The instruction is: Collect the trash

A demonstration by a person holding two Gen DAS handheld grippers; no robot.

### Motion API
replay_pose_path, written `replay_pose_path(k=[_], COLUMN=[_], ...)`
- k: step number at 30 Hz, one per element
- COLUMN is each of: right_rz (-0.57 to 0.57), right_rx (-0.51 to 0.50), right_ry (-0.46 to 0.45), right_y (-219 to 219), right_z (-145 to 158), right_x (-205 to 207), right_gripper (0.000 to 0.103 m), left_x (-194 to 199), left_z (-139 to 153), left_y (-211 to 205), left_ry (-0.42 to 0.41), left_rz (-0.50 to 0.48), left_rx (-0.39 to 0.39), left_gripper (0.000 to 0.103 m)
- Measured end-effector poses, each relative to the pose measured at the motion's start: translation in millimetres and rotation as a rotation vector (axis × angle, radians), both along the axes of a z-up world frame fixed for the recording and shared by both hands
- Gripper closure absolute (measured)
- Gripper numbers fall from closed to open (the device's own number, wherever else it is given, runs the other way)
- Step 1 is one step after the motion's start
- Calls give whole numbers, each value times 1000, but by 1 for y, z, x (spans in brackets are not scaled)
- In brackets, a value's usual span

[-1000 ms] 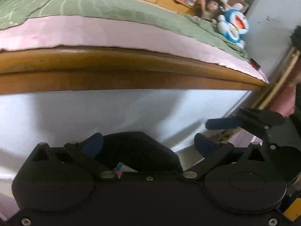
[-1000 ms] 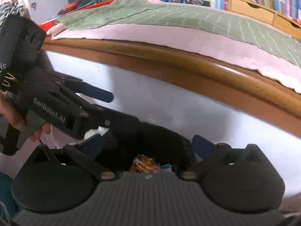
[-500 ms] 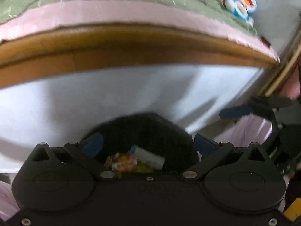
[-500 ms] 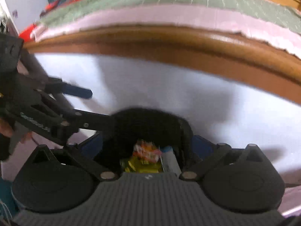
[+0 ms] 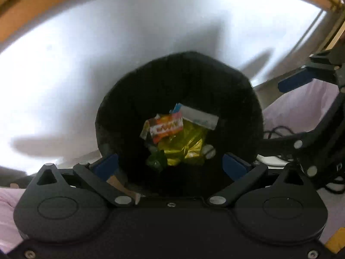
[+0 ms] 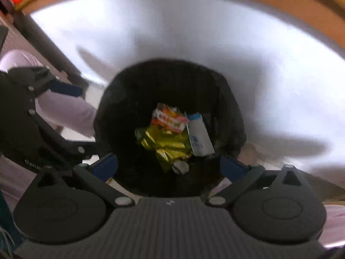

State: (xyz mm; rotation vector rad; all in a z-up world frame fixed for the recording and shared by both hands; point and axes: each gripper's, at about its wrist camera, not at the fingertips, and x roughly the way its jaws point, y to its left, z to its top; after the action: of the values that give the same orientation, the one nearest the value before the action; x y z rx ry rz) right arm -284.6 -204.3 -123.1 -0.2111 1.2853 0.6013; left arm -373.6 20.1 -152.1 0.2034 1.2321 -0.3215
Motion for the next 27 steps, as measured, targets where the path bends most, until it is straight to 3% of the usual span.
replay_pose_path(k=[4, 10, 27], right_rz=[24, -4, -14], right_rx=[-70, -58, -82], right_ry=[13, 68, 38], right_y=[2, 0, 6], right_z=[-11, -24, -23], right_x=[-11, -18, -15], right_gripper=[0, 0, 0], left_x=[-2, -7, -4], left_z=[-6, -11, -29], left_y=[2, 0, -1], left_ry=[29, 53, 93], left_rz=[21, 21, 47], left_rx=[-34, -19, -21], left_gripper=[2, 2, 5])
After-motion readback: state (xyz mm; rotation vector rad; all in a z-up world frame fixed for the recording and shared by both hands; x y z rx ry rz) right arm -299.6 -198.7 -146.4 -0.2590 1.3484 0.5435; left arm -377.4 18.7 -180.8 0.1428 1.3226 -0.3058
